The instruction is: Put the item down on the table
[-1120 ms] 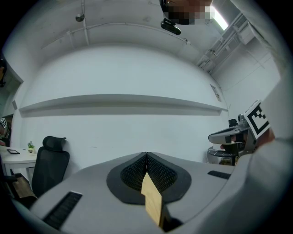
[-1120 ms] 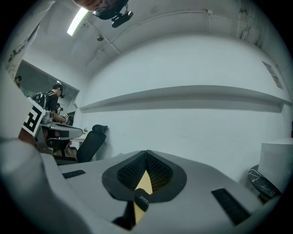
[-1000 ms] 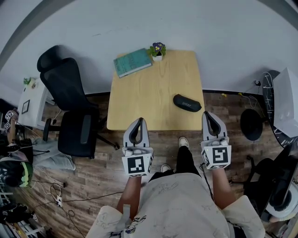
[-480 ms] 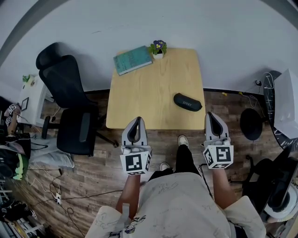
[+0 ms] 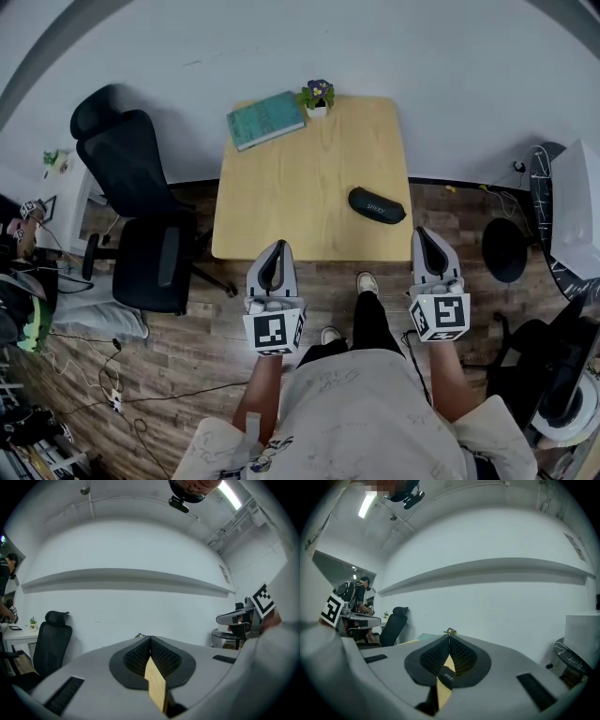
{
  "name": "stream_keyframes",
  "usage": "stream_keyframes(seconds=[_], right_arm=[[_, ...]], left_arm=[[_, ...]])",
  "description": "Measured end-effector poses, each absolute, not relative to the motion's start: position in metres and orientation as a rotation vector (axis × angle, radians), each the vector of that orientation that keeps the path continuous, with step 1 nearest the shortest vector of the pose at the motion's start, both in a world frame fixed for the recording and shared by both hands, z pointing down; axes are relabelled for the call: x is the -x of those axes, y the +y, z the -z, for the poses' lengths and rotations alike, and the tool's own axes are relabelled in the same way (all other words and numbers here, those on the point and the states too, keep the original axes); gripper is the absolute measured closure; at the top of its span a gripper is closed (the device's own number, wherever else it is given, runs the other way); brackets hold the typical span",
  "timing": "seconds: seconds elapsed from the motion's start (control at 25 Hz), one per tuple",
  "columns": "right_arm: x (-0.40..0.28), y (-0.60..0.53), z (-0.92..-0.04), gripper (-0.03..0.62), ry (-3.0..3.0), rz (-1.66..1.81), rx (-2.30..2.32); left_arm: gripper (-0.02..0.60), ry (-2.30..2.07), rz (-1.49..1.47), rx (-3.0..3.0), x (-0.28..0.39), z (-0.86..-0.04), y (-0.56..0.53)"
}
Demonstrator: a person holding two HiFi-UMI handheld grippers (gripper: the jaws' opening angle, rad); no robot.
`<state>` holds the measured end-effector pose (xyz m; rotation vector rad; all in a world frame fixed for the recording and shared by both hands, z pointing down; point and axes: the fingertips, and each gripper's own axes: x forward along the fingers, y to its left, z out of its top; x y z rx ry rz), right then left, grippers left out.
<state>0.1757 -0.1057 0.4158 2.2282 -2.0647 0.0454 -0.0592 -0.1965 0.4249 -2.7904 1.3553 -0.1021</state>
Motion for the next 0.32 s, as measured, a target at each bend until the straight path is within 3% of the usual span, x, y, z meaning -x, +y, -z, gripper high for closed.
stream_keyframes(seconds=[0.32], right_arm=[[-0.1797, -0.1071, -0.4208, 0.579, -2.055, -0.049, -2.214]], left_arm=[[0.574, 1.343, 0.114, 2.796, 0.0532, -0.4289, -0.1980]])
